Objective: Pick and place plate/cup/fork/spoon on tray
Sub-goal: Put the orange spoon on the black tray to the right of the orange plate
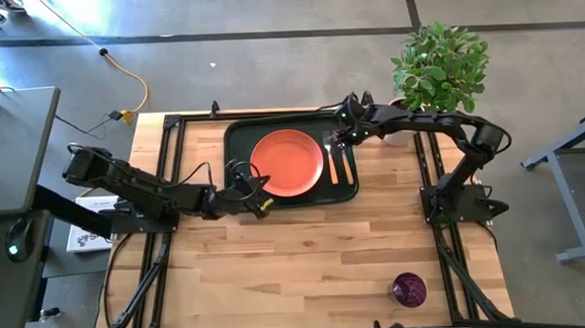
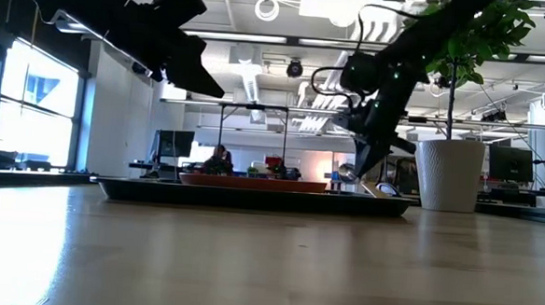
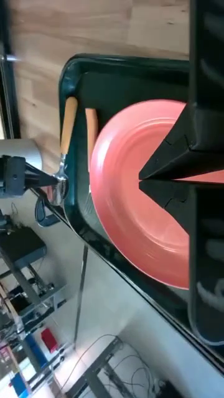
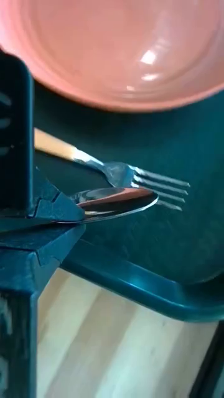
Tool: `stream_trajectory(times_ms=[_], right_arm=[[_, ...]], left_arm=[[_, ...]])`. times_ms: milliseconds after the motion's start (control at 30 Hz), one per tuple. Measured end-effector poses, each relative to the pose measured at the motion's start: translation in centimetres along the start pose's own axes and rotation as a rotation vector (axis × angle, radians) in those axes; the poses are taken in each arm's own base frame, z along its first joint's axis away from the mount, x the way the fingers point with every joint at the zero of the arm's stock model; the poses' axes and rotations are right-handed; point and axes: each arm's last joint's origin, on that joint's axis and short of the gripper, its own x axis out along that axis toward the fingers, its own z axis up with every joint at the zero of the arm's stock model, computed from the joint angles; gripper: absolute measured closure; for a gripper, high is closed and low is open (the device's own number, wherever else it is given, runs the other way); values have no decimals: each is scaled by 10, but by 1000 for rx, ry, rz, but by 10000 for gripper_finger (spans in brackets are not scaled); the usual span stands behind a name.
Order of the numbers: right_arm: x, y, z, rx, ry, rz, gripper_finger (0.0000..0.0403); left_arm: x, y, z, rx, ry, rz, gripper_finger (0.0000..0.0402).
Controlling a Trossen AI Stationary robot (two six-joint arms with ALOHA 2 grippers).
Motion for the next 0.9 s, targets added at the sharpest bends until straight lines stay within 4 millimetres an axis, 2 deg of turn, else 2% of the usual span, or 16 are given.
stream_trajectory(times_ms=[300,433,767,900], right_arm=[[20,-12,-12,21,-69,65,403],[21,-15,-13,54,-100,1,396],[21,-13,-15,20,-106,-39,297],[7,1,-22,-34,-148,-89,281]], left_arm=[[-2,-2,1,-33,-13,-11,401],[-2,-2,1,-30,-12,-11,401],[-2,-2,-2,-7,7,10,401],[-3,-1,-5,26,28,60,401]])
